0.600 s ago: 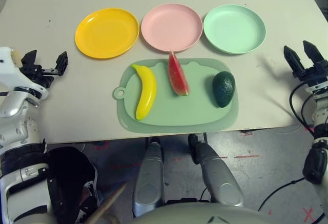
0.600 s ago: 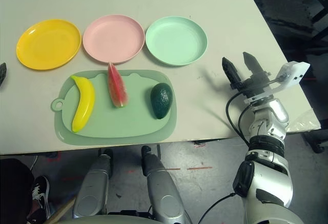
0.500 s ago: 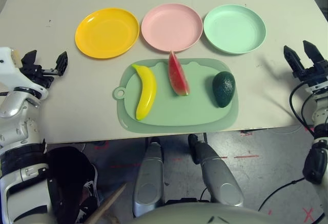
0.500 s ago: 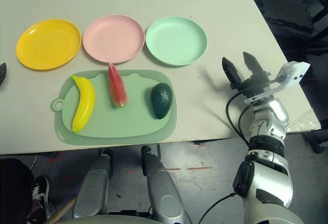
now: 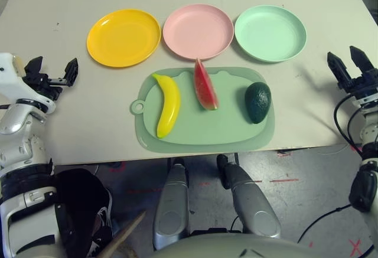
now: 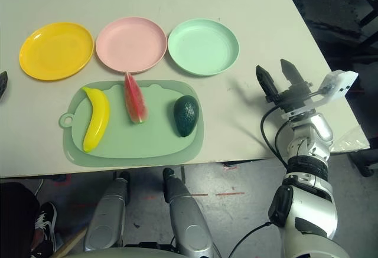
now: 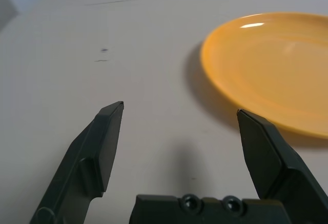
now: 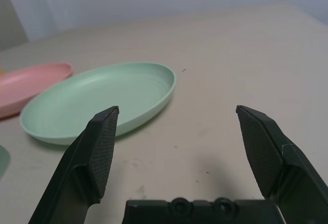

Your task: Place the fruits into color-matched plates.

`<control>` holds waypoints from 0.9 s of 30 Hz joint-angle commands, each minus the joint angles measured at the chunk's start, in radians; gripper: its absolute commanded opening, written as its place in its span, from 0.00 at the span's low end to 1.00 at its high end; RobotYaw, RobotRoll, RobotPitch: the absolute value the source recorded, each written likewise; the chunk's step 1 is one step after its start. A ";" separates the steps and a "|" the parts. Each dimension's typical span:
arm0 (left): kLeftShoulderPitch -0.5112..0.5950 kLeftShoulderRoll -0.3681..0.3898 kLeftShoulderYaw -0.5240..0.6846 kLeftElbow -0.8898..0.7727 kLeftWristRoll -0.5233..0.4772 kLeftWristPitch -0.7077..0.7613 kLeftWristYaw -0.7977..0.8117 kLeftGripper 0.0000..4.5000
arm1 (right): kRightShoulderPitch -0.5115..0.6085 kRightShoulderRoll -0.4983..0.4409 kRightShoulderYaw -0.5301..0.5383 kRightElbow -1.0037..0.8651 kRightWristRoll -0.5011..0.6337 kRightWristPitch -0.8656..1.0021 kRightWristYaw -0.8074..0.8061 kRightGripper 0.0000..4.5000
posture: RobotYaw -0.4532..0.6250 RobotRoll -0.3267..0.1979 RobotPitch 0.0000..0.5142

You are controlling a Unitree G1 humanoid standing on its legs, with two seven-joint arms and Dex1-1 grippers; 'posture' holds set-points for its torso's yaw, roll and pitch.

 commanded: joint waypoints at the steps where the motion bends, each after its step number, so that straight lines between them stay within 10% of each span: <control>1: 0.042 0.023 0.004 -0.082 -0.122 0.083 -0.173 1.00 | 0.057 -0.037 -0.013 -0.091 0.031 0.137 -0.017 0.99 | 0.47 0.62 0.76; 7: 0.136 0.108 -0.039 -0.294 -0.370 0.323 -0.558 1.00 | 0.161 -0.177 0.037 -0.305 0.000 0.454 -0.105 0.99 | 0.46 0.62 0.77; 12: 0.152 0.243 -0.107 -0.312 -0.387 0.395 -0.806 1.00 | 0.155 -0.356 0.065 -0.383 -0.050 0.589 -0.115 0.99 | 0.42 0.62 0.78; 19: 0.047 0.319 -0.227 -0.315 -0.349 0.372 -0.980 1.00 | -0.385 -0.488 0.429 -0.227 -0.365 0.457 0.059 0.99 | 0.35 0.62 0.74; 27: -0.004 0.320 -0.292 -0.265 -0.273 0.307 -1.054 1.00 | -0.714 -0.317 0.723 -0.137 -0.539 -0.066 0.515 0.99 | 0.35 0.62 0.74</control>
